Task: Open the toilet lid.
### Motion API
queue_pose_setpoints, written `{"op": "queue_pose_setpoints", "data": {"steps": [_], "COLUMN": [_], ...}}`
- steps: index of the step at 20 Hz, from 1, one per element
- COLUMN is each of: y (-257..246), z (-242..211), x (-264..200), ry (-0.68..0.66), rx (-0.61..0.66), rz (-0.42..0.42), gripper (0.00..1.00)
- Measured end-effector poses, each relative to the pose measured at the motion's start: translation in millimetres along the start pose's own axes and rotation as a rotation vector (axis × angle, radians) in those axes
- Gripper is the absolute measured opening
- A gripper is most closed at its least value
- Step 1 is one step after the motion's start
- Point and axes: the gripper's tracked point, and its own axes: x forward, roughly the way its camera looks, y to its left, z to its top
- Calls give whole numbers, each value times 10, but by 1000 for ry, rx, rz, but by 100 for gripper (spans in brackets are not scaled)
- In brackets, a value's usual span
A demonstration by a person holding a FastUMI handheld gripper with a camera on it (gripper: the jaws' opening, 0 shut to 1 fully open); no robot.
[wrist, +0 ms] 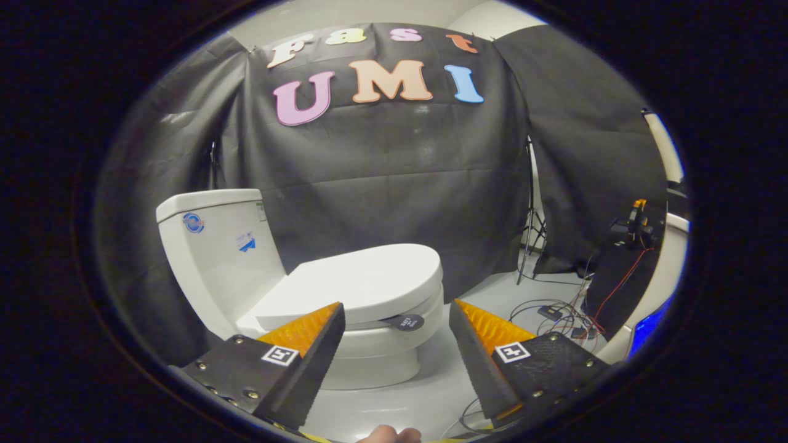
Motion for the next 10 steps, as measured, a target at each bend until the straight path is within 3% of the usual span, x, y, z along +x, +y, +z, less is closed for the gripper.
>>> {"op": "queue_pose_setpoints", "data": {"steps": [10], "y": [224], "z": [-144], "x": [439], "ry": [26], "rx": [218], "rz": [78], "gripper": [100]}}
